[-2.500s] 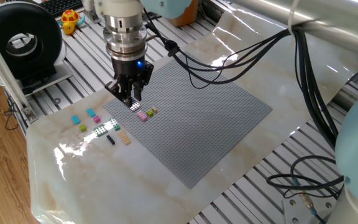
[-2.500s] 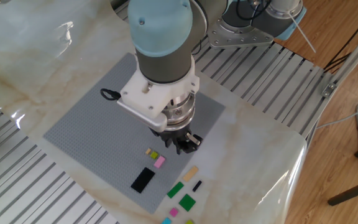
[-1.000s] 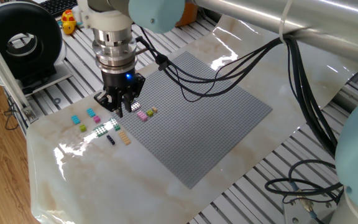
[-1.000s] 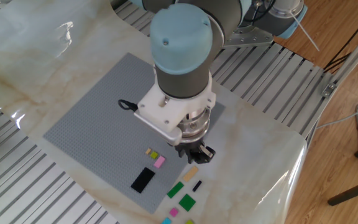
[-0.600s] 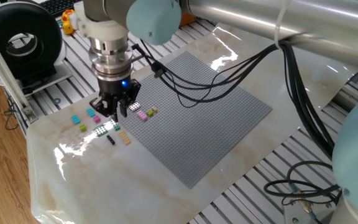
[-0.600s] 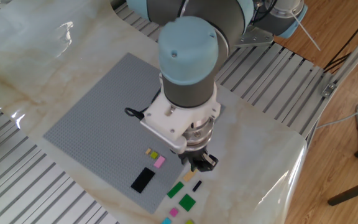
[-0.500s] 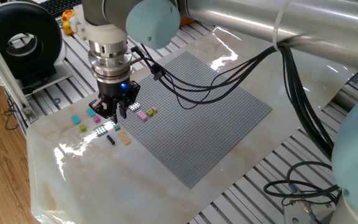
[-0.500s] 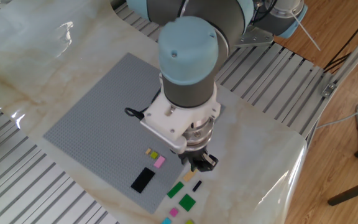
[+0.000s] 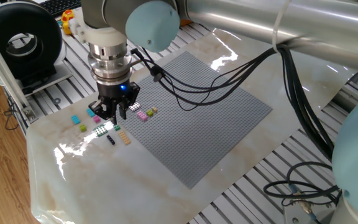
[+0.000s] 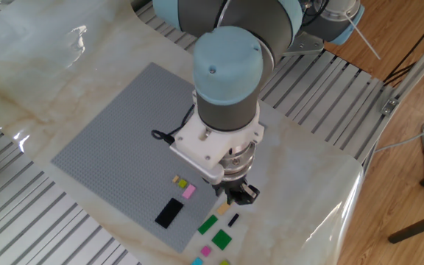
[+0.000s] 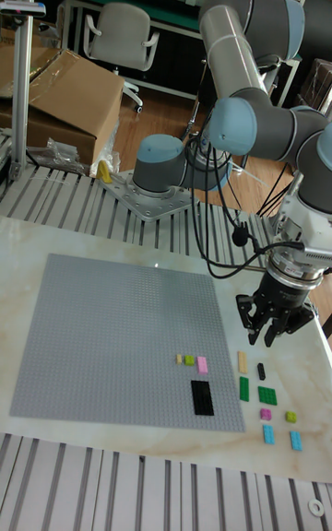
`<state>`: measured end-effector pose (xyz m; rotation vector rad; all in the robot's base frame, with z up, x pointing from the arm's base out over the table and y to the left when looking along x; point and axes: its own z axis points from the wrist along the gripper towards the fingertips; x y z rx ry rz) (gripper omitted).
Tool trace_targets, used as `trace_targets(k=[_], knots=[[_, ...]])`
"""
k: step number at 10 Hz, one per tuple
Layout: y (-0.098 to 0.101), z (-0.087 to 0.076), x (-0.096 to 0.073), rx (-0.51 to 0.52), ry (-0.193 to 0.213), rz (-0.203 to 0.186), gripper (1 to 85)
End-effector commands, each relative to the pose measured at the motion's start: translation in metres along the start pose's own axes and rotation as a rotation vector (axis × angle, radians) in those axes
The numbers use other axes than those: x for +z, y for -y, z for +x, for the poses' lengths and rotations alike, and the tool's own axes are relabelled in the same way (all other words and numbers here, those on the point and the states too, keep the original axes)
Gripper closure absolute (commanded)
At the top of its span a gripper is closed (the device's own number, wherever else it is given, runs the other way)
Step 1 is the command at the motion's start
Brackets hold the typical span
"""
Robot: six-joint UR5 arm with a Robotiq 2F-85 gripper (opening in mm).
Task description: Stack small Lego blocks randomly, one at a time
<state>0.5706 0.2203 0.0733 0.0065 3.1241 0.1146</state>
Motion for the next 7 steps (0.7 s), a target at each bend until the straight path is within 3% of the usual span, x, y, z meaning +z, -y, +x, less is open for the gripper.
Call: trace_targets(k=[1,7], knots=[[-0.014,-0.014,0.019,0.031,0.032,-0.007,54.7],[-0.012,-0.001,0.009,0.003,-0.001,-0.011,55.0]])
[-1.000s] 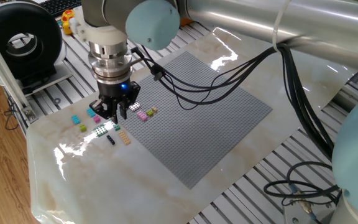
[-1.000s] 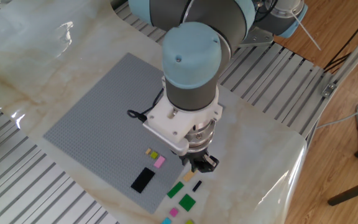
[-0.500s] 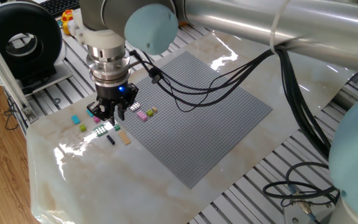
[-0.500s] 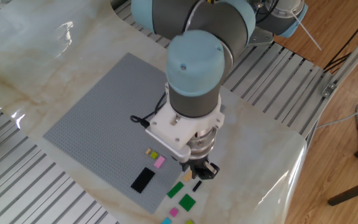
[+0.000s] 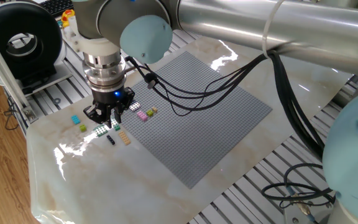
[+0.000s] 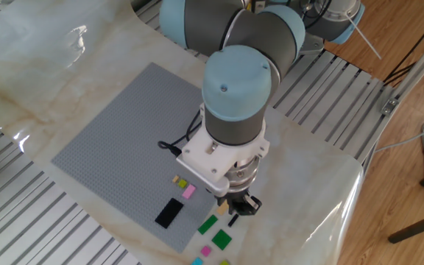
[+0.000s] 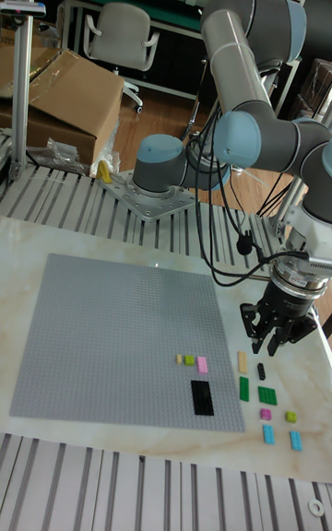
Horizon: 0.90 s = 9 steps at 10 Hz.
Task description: Stack small Lego blocks randomly, one at a time
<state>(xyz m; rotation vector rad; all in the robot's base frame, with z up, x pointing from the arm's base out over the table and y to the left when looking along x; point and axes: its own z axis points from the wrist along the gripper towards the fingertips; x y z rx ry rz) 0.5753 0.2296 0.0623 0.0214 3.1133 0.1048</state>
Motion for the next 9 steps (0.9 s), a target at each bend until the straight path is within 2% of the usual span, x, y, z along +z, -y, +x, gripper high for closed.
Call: trace_targets(k=[1,3,6,7,8,9], knots=[[-0.005,0.004,-0.003,-0.004,-0.014,-0.023,55.0],[-0.009,0.001,0.002,0.025,0.000,-0.020,54.7],[-0.021,-0.009,0.026,0.054,0.019,-0.013,55.3],[-0.020,-0.010,0.028,0.052,0.021,-0.007,55.3],[-0.014,-0.006,0.023,0.043,0.010,0.004,56.0],[-0.018,-0.003,0.023,0.029,-0.003,-0.007,56.0]])
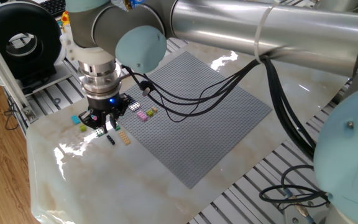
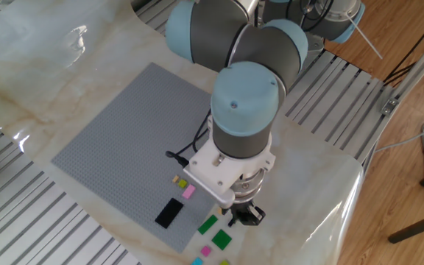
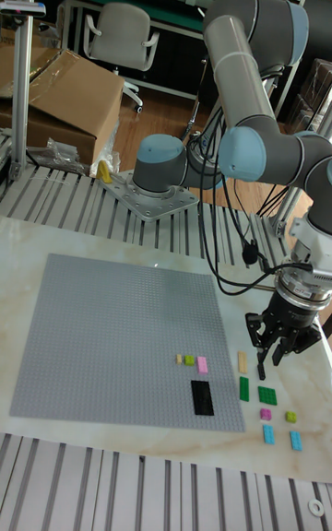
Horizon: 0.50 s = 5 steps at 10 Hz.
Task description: Stack small Lego blocks randomly, one at a time
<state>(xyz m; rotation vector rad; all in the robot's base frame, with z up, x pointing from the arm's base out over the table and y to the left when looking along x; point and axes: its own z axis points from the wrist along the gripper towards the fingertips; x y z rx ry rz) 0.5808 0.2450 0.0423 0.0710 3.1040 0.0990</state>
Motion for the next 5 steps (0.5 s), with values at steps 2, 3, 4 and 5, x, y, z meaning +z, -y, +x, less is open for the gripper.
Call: trace_targets(k=[2,3,4,5], knots=[[-0.009,-0.001,0.002,-0.006,0.000,-0.032,56.0],[-0.009,-0.001,0.002,0.003,0.000,-0.032,56.3],[-0.005,-0.004,0.014,0.004,0.016,-0.017,57.3],[-0.004,-0.005,0.019,0.008,0.017,-0.026,57.3]])
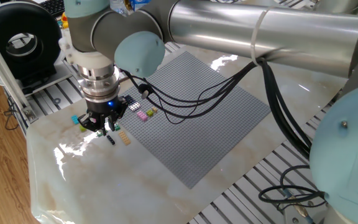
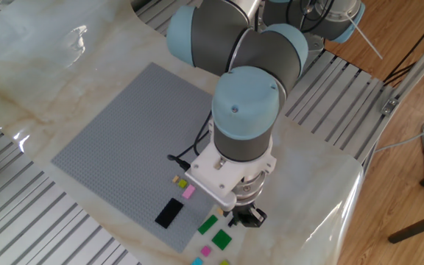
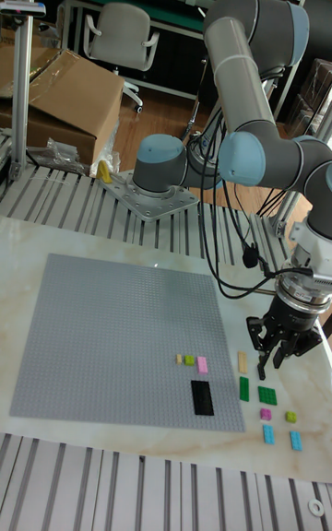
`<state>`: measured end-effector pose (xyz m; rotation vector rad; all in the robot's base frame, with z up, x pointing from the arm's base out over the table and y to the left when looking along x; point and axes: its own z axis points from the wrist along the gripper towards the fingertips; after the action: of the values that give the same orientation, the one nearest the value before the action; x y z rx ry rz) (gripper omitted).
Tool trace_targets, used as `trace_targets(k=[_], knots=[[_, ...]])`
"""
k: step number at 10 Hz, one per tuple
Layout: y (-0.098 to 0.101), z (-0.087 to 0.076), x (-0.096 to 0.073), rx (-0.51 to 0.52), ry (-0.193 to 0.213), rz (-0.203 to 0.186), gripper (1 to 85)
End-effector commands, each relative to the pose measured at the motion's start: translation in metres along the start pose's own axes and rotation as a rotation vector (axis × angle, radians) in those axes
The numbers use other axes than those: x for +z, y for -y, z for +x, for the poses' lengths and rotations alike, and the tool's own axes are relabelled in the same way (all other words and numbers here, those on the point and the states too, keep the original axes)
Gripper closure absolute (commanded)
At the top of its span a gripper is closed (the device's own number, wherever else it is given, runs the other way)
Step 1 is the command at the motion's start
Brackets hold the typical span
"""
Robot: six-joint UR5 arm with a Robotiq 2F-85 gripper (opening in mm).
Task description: Stack small Lego blocks randomly, one at a time
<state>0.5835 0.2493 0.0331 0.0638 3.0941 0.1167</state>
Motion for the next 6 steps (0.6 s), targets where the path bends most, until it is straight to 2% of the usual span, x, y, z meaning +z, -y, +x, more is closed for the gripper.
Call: trace_targets(k=[1,6], knots=[[0.0017,-0.0027,0.0109,0.017,0.012,-0.013,57.3],[0.0014,0.0031,0.0168,0.048,0.014,-0.023,57.0]])
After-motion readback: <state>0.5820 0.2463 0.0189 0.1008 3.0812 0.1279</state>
